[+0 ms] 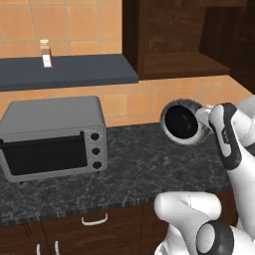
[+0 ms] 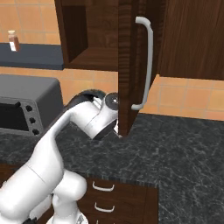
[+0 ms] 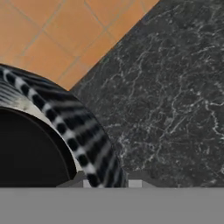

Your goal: Pick up the bowls on the counter and stack them on top of one another in the open cabinet. Place the smaller bowl on top of the larger bowl.

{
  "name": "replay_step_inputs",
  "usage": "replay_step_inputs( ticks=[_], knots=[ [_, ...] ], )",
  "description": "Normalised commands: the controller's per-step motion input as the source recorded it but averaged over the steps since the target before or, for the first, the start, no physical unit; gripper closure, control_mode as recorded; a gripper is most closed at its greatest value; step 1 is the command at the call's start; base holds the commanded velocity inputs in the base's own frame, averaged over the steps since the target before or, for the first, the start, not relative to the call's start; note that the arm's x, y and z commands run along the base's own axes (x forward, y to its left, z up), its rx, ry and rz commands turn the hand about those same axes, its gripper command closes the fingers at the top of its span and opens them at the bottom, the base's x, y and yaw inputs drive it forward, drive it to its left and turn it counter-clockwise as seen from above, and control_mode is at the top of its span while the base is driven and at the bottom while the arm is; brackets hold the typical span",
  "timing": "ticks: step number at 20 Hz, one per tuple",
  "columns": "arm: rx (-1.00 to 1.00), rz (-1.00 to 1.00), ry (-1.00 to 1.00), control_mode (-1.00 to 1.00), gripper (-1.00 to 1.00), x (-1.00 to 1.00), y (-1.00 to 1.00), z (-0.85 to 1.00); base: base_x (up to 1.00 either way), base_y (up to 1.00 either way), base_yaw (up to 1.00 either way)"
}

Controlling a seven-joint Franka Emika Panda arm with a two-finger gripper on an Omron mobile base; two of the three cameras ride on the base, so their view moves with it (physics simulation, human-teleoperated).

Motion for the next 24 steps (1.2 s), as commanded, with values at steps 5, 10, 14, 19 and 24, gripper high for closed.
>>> replay_step_inputs(
  ticks=[5,10,14,19,24],
  knots=[
    [0.11,-0.29,-0.31,-1.0,1.0,-0.41,0.0,1.0,0.0,0.0,0.0],
    [0.09,-0.25,-0.24,-1.0,1.0,-0.32,0.0,1.0,0.0,0.0,0.0],
    [0.08,-0.24,-0.08,-1.0,1.0,0.04,0.01,1.0,0.0,0.0,0.0],
    [0.14,-0.22,0.11,-1.0,1.0,0.65,0.21,1.0,0.0,0.0,0.0],
    [0.28,-0.13,0.17,-1.0,1.0,0.55,0.15,0.87,0.0,0.0,0.0]
  ],
)
